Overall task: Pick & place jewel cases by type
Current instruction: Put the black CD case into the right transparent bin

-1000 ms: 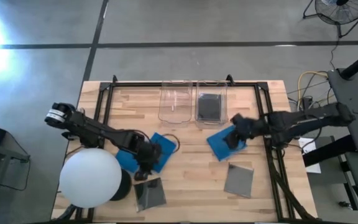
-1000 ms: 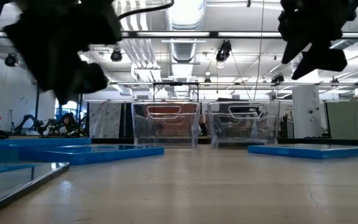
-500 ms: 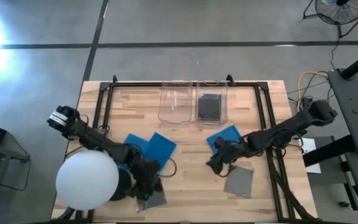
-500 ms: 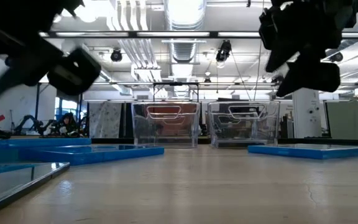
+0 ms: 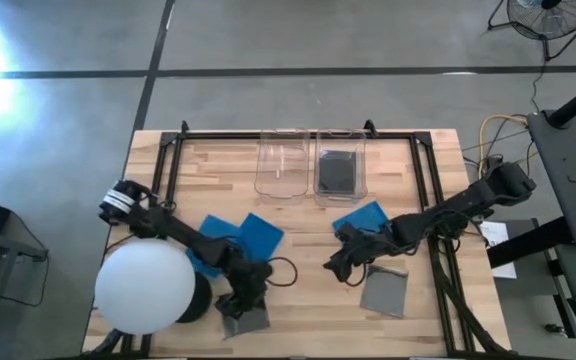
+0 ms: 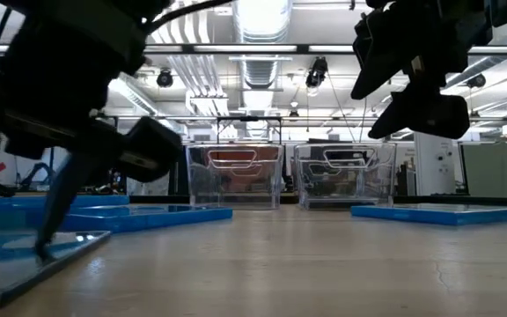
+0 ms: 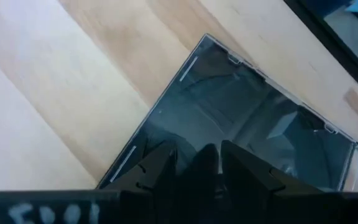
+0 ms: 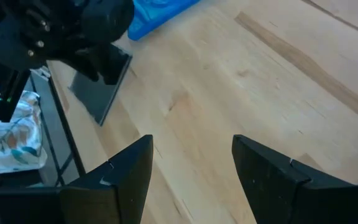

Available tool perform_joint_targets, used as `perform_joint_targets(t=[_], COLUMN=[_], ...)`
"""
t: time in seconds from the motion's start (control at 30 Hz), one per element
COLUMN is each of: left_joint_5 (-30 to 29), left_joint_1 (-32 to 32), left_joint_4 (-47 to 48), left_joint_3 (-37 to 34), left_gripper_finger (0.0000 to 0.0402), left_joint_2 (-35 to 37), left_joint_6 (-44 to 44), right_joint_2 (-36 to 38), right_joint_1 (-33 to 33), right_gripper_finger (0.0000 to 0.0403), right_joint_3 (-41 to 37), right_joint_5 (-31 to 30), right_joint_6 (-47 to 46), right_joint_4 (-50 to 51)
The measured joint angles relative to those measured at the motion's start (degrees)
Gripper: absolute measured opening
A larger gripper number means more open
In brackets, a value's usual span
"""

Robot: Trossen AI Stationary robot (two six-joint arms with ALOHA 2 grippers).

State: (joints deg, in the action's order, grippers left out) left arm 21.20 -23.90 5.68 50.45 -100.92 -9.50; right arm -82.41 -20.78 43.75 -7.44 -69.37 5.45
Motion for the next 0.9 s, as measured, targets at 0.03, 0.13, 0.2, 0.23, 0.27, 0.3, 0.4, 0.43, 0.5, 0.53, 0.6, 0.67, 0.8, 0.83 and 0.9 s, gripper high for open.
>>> perform_joint_targets(t=[0.03, 0.13, 0.2, 0.23, 0.27, 0.3, 0.4, 0.43, 0.5, 0.53, 0.6, 0.67, 0.8, 0.83, 0.9], left_joint_5=[0.0, -0.2, -1.4, -2.9, -4.7, -6.8, -14.4, -17.1, -19.4, -19.6, -18.9, -15.0, 3.8, 6.3, 9.0], left_joint_1=[0.5, 2.1, 3.7, 4.6, 5.5, 6.5, 10.0, 11.2, 13.5, 14.5, 15.6, 15.8, 13.9, 12.8, 10.5], left_joint_4=[-0.2, -0.3, -1.9, -3.7, -5.7, -7.4, -9.2, -9.0, -6.8, -4.7, 2.1, 8.9, 18.8, 19.9, 21.9], left_joint_3=[0.3, 2.2, 3.3, 3.9, 4.6, 5.6, 9.4, 10.5, 12.3, 13.4, 15.1, 16.5, 15.5, 14.8, 13.5], left_gripper_finger=[0.0114, 0.0114, 0.0114, 0.0114, 0.0114, 0.0114, 0.0114, 0.0114, 0.0114, 0.0114, 0.0114, 0.0114, 0.0114, 0.0114, 0.0114], left_joint_2=[-0.7, -2.0, -2.6, -2.8, -3.1, -3.6, -4.2, -4.2, -3.9, -3.1, -0.8, 1.4, 3.7, 4.4, 5.0], left_joint_6=[-0.9, -1.5, -1.5, -1.4, -1.4, -1.3, 0.8, 2.7, 6.2, 7.5, 9.1, 9.3, 7.4, 6.4, 2.2], right_joint_2=[0.1, 0.2, 0.2, 0.2, 0.2, 0.2, 0.2, 0.2, 0.2, 0.1, 0.1, -0.1, -0.2, -0.2, -0.2], right_joint_1=[0.0, 0.0, 0.0, 0.0, 0.0, 0.0, 0.0, 0.0, 0.0, 0.0, 0.0, 0.0, -0.1, -0.1, 0.0], right_gripper_finger=[0.0215, 0.0215, 0.0215, 0.0215, 0.0215, 0.0215, 0.0215, 0.0215, 0.0215, 0.0215, 0.0215, 0.0215, 0.0215, 0.0215, 0.0215], right_joint_3=[0.0, 0.0, 0.0, 0.0, 0.0, 0.0, 0.0, 0.0, 0.0, 0.0, 0.0, 0.0, -0.1, -0.1, -0.3], right_joint_5=[0.0, 0.0, 0.0, 0.0, -0.1, -0.4, -1.6, -1.6, -1.1, 0.0, 2.6, 4.0, 4.4, 4.4, 4.4], right_joint_6=[0.0, -0.1, -0.2, -0.3, -0.3, -0.4, -1.5, -2.5, -4.9, -6.1, -7.7, -8.1, -6.8, -6.2, -5.1], right_joint_4=[0.2, 0.2, 0.3, 0.3, 0.4, 0.5, 0.8, 1.2, 2.0, 1.8, 1.6, 1.3, 1.6, 1.7, 1.8])
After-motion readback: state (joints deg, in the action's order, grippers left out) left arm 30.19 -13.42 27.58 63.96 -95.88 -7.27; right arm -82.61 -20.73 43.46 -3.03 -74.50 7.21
